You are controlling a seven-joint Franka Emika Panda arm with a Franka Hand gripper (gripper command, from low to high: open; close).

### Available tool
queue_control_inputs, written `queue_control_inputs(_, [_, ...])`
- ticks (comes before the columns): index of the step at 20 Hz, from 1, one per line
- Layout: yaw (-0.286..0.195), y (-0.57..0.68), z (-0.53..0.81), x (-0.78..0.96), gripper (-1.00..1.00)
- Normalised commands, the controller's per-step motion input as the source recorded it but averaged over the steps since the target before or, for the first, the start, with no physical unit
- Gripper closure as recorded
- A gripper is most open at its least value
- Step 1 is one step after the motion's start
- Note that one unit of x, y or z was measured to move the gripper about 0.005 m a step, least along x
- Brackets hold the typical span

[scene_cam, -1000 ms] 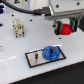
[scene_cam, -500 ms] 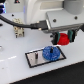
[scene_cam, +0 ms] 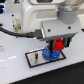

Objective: Insert the blue gear onto the right peg, followed by the red gear

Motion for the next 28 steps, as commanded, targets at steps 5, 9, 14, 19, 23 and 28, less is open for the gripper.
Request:
queue_control_inputs(5, [0.000,-0.12,-0.11,0.12,1.00])
queue_control_inputs(9, [0.000,-0.13,-0.09,0.13,1.00])
queue_control_inputs(14, [0.000,-0.01,0.09,0.04,1.00])
queue_control_inputs(19, [0.000,-0.15,0.33,0.00,1.00])
queue_control_inputs(23, [0.000,-0.03,0.17,0.03,1.00])
queue_control_inputs(28, [0.000,-0.09,0.03,0.07,1.00])
